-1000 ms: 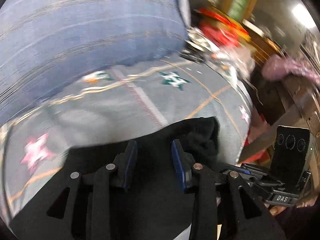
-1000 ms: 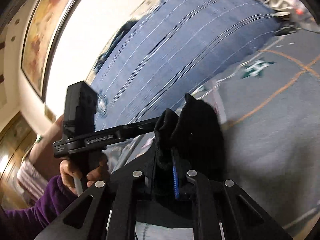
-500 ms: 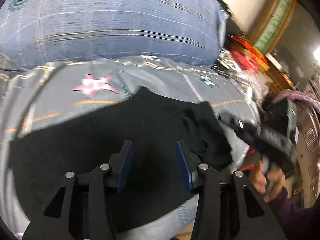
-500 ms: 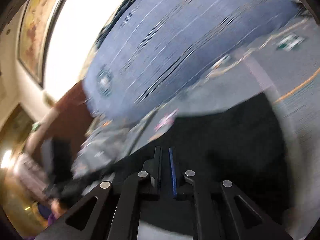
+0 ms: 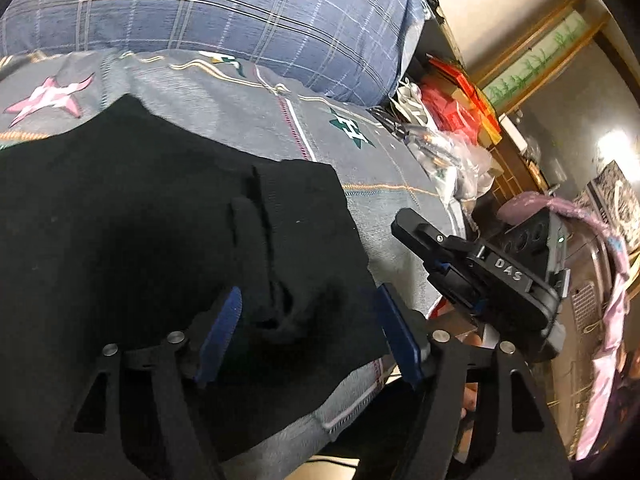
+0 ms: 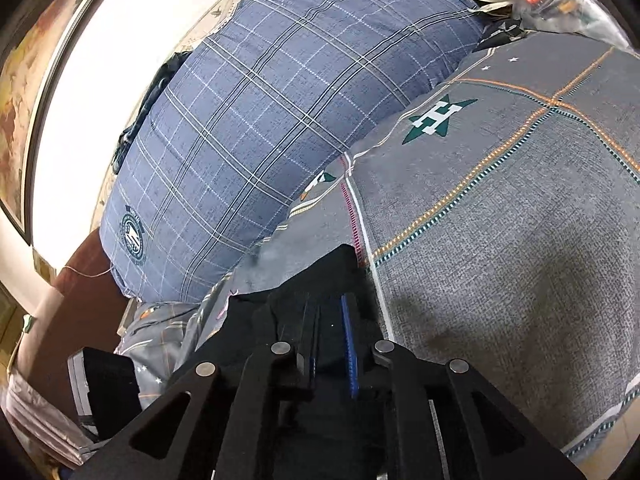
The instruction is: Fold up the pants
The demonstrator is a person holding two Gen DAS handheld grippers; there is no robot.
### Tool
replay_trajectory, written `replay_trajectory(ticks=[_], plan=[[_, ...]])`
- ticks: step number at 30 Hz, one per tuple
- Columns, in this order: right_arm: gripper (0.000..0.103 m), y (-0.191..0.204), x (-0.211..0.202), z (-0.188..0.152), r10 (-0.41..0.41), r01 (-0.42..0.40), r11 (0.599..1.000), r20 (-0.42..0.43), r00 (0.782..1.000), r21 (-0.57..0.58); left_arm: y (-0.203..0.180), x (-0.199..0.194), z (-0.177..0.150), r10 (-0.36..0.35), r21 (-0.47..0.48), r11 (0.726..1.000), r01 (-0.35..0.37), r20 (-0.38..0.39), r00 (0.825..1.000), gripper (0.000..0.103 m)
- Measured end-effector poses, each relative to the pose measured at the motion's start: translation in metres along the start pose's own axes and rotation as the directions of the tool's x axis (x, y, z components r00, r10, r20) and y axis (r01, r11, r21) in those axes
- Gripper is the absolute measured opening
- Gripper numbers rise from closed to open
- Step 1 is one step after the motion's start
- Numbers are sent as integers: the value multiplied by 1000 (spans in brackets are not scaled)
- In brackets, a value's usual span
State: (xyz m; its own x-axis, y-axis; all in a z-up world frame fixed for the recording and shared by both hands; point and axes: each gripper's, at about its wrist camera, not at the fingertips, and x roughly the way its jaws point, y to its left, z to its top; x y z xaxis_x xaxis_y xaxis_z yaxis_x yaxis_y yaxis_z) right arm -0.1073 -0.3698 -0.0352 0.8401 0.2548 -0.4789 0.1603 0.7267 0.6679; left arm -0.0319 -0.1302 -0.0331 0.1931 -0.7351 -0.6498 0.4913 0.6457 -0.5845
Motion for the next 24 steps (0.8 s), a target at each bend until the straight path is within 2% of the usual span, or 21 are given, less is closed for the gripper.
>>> replay_trajectory(ticks=[3,4,5,7,8,10,13,18,20,22,24], plan=[[15,0,1,-1,20,-20,1000,-26,999,-1,-3,7,0,26,5,1000,-26,11,1000,69],[15,1,2,-1,26,-27,1000,-35,999,-2,-4,10,1,43,6,999,-43,7,999,65],[15,1,2,-1,31,-31,1000,-40,999,-3,-5,13,0,65,16,998,-65,6,998,46],[15,3,3,-2,32,-32,999,-45,998,-9,-5,18,-1,113,41,993,-112,-14,994,18],[15,3,3,-3,30,-30,999,-47,998,-11,-5,21,-1,128,46,991,-127,-22,992,14],[15,2,4,-4,29,-30,1000,-52,998,-8,-1,19,-1,112,25,993,-112,-12,994,7],[15,2,4,-4,25,-26,1000,-55,998,-8,1,13,-2,81,8,997,-81,8,997,5],[15,7,6,-6,26,-28,999,-52,998,-22,0,-6,-9,91,31,995,-92,43,995,4],[15,13,8,-8,33,-35,999,-60,998,-38,2,-15,-14,107,35,993,-109,53,993,4],[15,21,11,-11,43,-48,997,-71,997,-67,8,-19,-21,158,36,987,-159,46,986,4],[15,32,15,-16,39,-48,993,-81,996,-112,18,-21,-28,155,6,988,-156,38,987,4]])
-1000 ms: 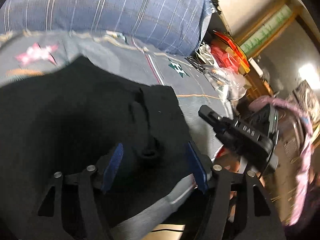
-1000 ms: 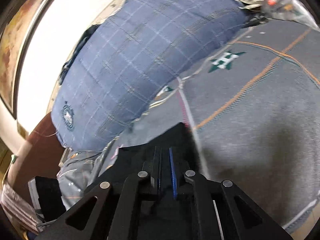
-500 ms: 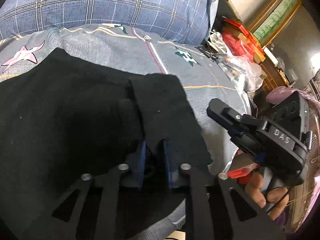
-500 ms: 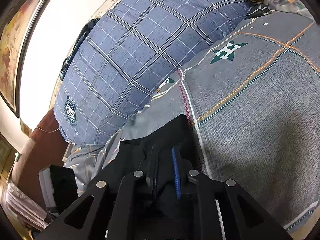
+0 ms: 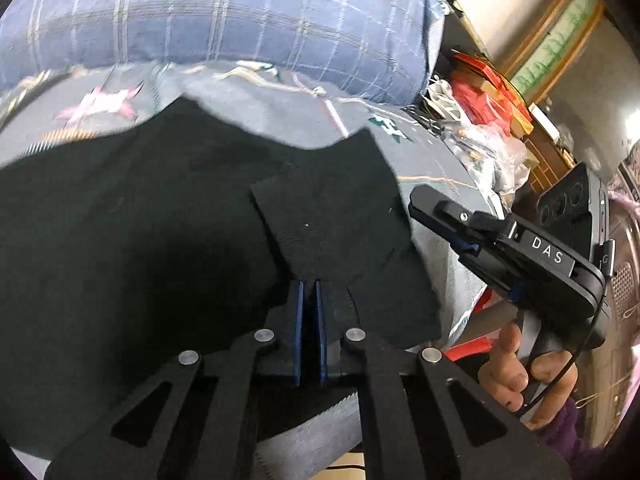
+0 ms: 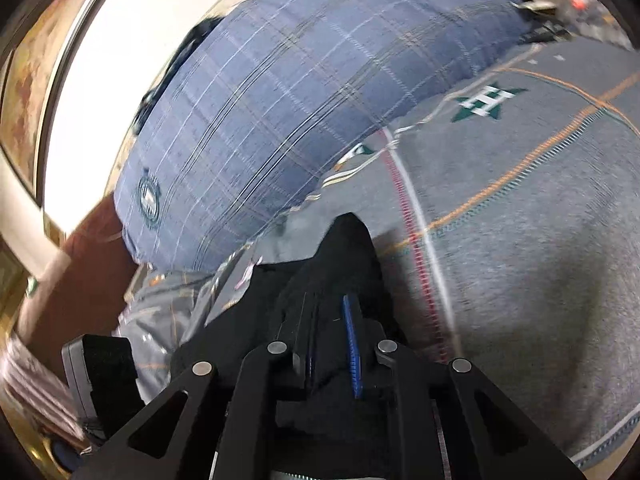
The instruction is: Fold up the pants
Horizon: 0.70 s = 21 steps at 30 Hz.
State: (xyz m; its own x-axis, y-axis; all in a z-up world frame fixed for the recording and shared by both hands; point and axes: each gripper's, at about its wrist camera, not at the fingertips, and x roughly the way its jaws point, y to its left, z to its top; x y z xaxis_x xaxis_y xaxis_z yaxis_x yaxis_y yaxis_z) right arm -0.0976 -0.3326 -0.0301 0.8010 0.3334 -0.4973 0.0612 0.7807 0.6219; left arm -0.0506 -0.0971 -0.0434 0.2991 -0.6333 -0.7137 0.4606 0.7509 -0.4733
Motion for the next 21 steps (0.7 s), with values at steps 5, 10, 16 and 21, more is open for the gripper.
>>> replay_trajectory(ticks=[5,10,16,21], plan=[[28,13,36,-13,-92,79,993,-141,986,-90,7,7,-8,11,-26,1000,-11,-4,1000,6],[29,18,44,-20,-158,133,979,-162,974,-154,19,-9,-6,-10,-77,997,11,15,1000,6],[33,30,27,-15,-131,119,979,-60,990,-167,42,-67,-24,133,-55,991,-125,163,978,18],[46,70,33,-19,-125,125,942,22,992,-312,76,-113,-45,352,-116,936,-333,281,893,35]])
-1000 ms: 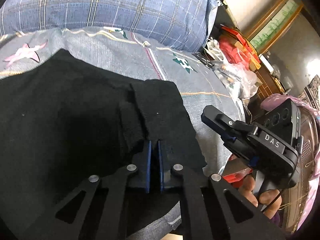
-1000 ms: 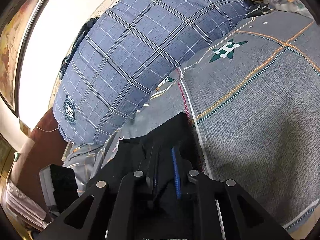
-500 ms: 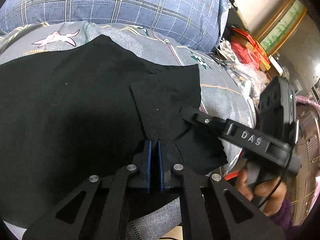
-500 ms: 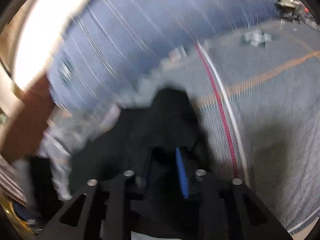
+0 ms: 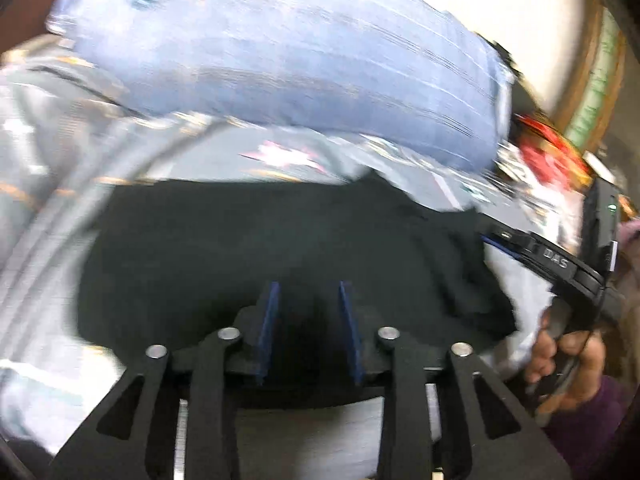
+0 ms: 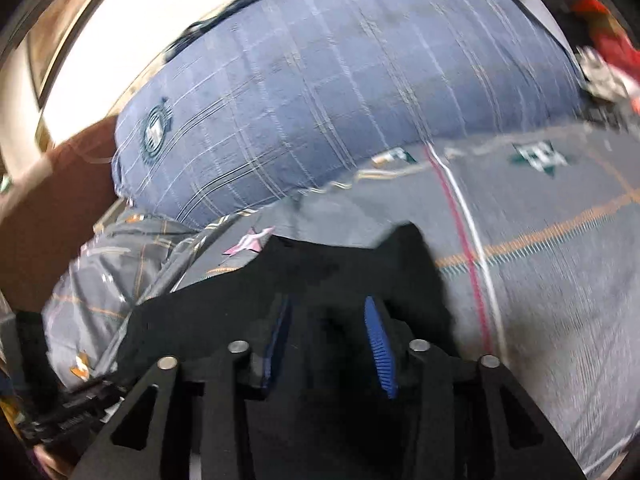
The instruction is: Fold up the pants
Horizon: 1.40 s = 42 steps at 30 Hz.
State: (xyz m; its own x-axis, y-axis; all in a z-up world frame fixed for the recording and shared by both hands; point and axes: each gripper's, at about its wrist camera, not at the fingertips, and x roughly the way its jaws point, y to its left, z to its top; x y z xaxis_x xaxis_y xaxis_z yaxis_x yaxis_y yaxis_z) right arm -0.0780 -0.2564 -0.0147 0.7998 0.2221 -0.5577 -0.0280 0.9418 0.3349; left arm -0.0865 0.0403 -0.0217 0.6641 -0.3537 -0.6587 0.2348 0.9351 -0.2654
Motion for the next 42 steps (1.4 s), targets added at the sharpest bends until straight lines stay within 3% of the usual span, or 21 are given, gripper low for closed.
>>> replay_trajectory(ticks=[3,6,10,13,16,19,21,23,25,27,30,32,36,38,39,40,42], plan=[[46,16,17,1,-45,44,998,-20,999,-53,31,-14,0,129,-64,990,-125,67,989,45],[47,14,50,-7,-143,134,989,-146,979,-67,62,-19,0,195,-192,965,-179,67,979,51],[49,24,42,-6,-162,152,984,-107,981,-91,85,-22,-8,251,-304,927,-220,65,966,56],[50,43,38,-2,-114,101,987,-103,988,-123,96,-23,-16,257,-339,915,-220,69,964,63],[58,80,47,9,28,-52,984,-143,989,-170,102,-16,-21,216,-358,914,-190,34,976,66],[58,127,69,22,157,-202,956,-212,965,-214,110,-6,-21,159,-399,904,-150,-11,987,66],[62,166,94,27,241,-318,923,-319,917,-218,113,-1,-21,108,-436,893,-107,-23,994,66],[62,199,116,28,260,-368,906,-410,874,-209,113,0,-20,75,-453,888,-75,-18,997,66],[62,227,131,27,275,-403,890,-455,847,-214,112,2,-18,38,-461,886,-40,-13,999,66],[68,255,143,25,250,-413,871,-483,839,-267,109,3,-17,37,-453,891,-38,-11,999,66],[69,286,161,16,190,-429,823,-532,826,-372,106,-1,-16,47,-424,905,-40,5,999,55],[69,301,174,8,144,-443,786,-569,809,-431,107,-2,-15,43,-428,903,-32,16,999,47],[69,316,199,-13,55,-451,715,-599,799,-535,112,1,-17,38,-456,890,-29,10,999,46],[63,318,210,-25,-1,-439,690,-607,795,-576,111,2,-17,50,-456,889,-44,0,999,46],[51,316,214,-29,-32,-417,689,-599,800,-593,112,2,-18,50,-457,888,-45,-2,999,47],[47,314,216,-32,-53,-396,686,-585,809,-610,112,2,-18,48,-462,886,-45,-5,999,50],[23,308,210,-30,-48,-383,692,-568,822,-612,113,3,-18,41,-468,883,-38,-3,999,52]])
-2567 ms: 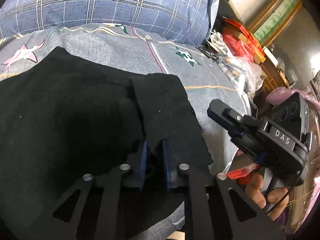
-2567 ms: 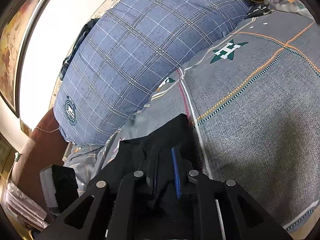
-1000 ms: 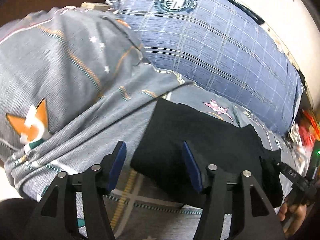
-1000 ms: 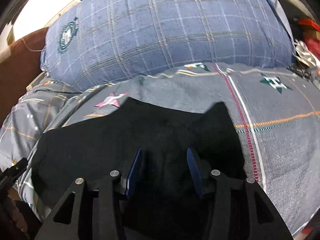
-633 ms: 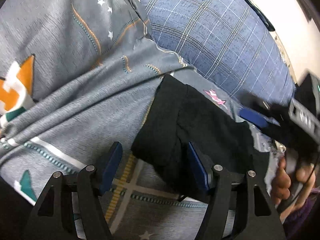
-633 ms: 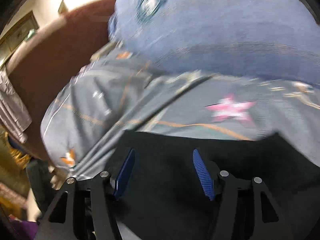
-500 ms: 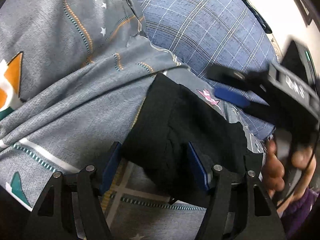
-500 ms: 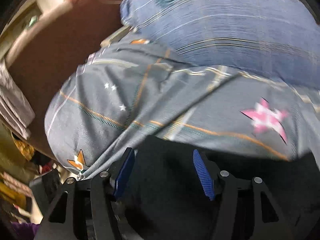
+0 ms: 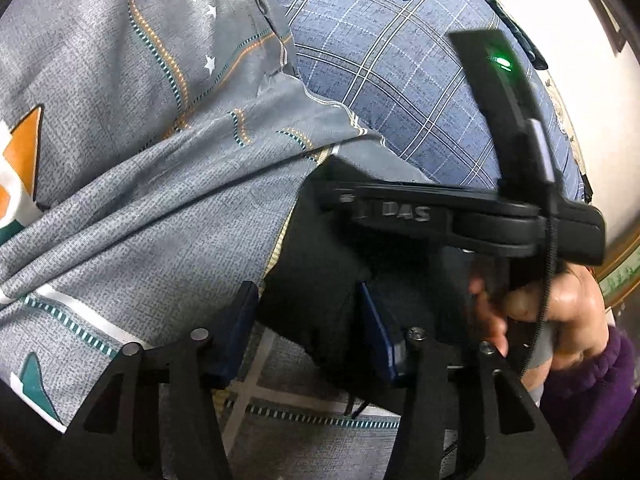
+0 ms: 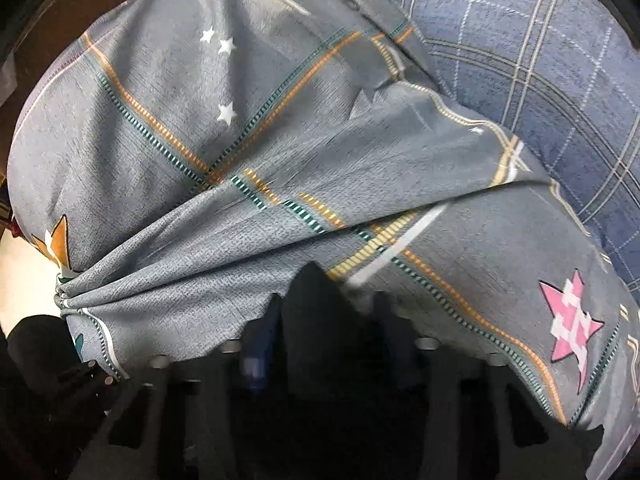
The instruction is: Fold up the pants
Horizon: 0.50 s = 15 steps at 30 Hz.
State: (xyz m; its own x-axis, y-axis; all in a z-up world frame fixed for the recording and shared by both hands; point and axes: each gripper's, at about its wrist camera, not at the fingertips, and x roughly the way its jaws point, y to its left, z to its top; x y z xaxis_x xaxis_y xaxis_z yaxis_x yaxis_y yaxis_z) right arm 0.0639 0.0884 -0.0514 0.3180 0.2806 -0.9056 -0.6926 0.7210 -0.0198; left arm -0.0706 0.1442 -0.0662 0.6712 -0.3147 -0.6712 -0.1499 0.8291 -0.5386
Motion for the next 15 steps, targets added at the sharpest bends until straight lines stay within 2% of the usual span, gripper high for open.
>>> replay_trajectory(ticks=[3,7,10,12,15], plan=[[18,-11,-18,-10,14,-17,999,53,998,52,-3,-1,0,1,11,1000,-1,2,1000,58],[17,-19,-46,-26,25,-42,993,146,989,112,-7,-4,-1,-22,21,1000,22,15,1000,62],[17,-29,-74,-45,55,-102,979,251,966,177,-14,-13,-6,-67,50,997,65,36,997,65],[17,-39,-95,-63,64,-145,962,328,943,230,-23,-19,-10,-105,90,991,99,55,993,67],[16,-60,-124,-93,42,-192,932,434,900,307,-46,-30,-21,-173,218,964,151,86,981,70]])
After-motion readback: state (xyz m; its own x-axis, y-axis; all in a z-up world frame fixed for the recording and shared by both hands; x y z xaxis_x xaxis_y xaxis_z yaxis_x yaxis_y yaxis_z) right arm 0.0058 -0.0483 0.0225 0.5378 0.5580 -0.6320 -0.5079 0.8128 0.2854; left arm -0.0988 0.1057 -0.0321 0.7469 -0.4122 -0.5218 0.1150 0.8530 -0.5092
